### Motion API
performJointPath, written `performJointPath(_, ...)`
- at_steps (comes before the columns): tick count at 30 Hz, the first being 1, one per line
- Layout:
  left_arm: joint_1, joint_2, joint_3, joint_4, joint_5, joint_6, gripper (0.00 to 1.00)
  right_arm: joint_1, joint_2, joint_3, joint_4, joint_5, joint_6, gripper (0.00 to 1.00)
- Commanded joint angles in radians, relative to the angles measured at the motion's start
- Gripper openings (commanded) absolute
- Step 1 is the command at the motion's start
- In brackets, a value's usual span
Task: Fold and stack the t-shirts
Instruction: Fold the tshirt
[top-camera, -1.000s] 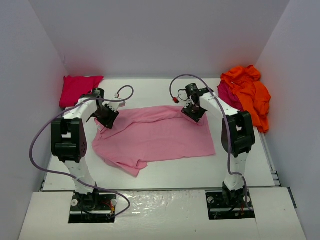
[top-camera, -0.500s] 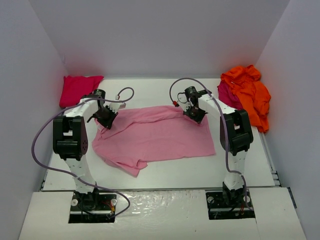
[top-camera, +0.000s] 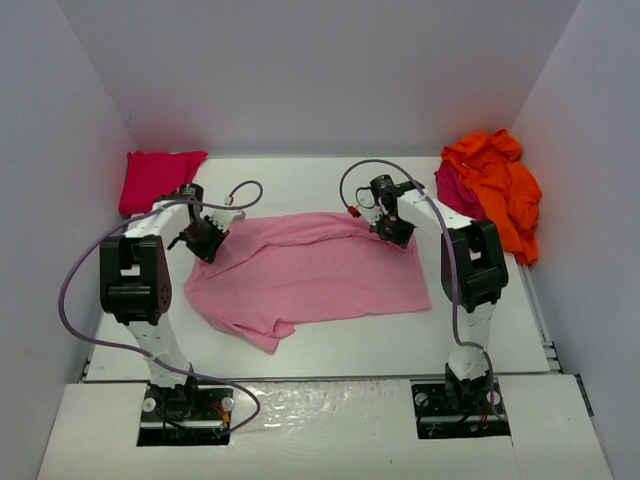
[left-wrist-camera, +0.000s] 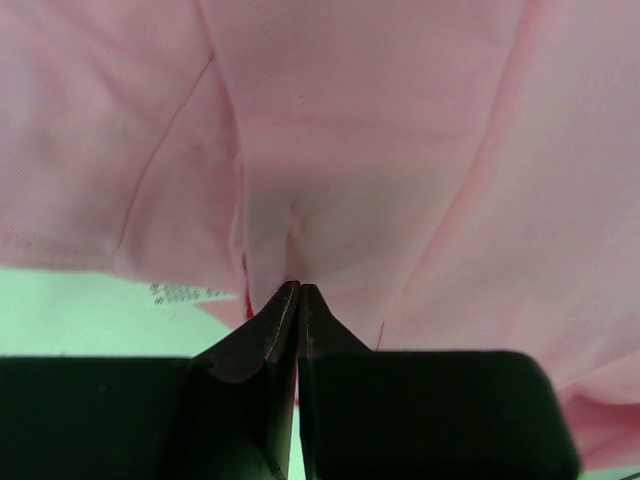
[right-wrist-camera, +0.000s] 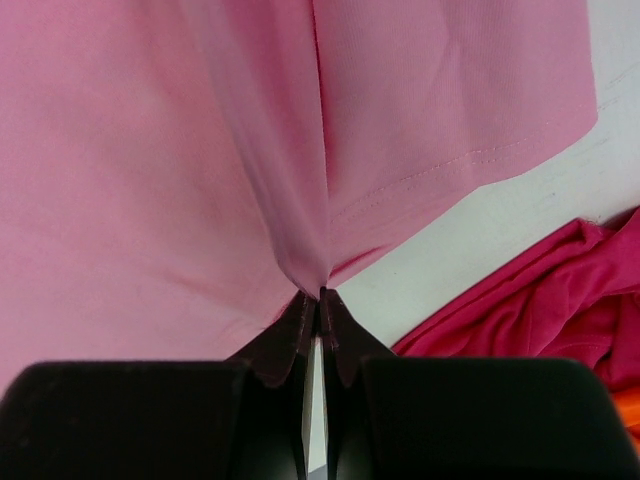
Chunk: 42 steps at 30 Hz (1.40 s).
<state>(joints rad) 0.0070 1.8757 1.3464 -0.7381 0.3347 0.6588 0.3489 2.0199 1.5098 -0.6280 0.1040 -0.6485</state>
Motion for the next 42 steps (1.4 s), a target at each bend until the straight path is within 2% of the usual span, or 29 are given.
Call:
performJointPath(1,0.041,-0.118,0.019,-0.034,-0.011,0.049,0.0,0.009,-0.076,-0.01,-0.04,0.059,-0.026,0.0)
performJointPath(8,0.046,-0.138,0.012,-0.046,-0.003,0.057,0.0,0.012,-0.11,-0.031,-0.054,0.052,-0.036,0.01)
performJointPath(13,0.045,-0.173,0.009,-0.062,0.007,0.06,0.0,0.022,-0.119,-0.056,-0.164,0.019,-0.075,0.13)
performJointPath(21,0.045,-0.185,0.04,-0.063,0.012,0.051,0.0,0.041,-0.104,-0.105,-0.245,-0.022,-0.096,0.19)
performJointPath(22,0.045,-0.183,0.046,-0.057,0.013,0.047,0.0,0.041,-0.109,-0.101,-0.253,-0.039,-0.097,0.21)
performJointPath(24,0.045,-0.181,0.056,-0.038,0.011,0.032,0.0,0.041,-0.124,-0.088,-0.262,-0.059,-0.106,0.32)
performJointPath(25,0.047,-0.181,0.062,-0.022,0.005,0.02,0.0,0.04,-0.131,-0.07,-0.257,-0.06,-0.111,0.32)
performJointPath(27,0.054,-0.173,0.083,0.02,-0.002,-0.011,0.0,0.035,-0.147,-0.041,-0.242,-0.057,-0.114,0.31)
performJointPath(29,0.06,-0.142,0.142,0.023,0.007,-0.031,0.0,0.022,-0.132,0.029,-0.205,-0.044,-0.093,0.26)
performJointPath(30,0.062,-0.118,0.166,0.021,0.012,-0.046,0.0,0.015,-0.116,0.067,-0.193,-0.038,-0.08,0.22)
performJointPath(32,0.062,-0.052,0.246,0.001,0.022,-0.078,0.0,0.01,-0.082,0.128,-0.184,-0.046,-0.059,0.05)
performJointPath(33,0.062,-0.024,0.28,-0.01,0.029,-0.089,0.0,0.009,-0.057,0.167,-0.182,-0.052,-0.043,0.01)
performJointPath(42,0.046,0.111,0.376,0.008,0.021,-0.138,0.0,0.009,0.159,0.383,-0.156,-0.023,0.008,0.0)
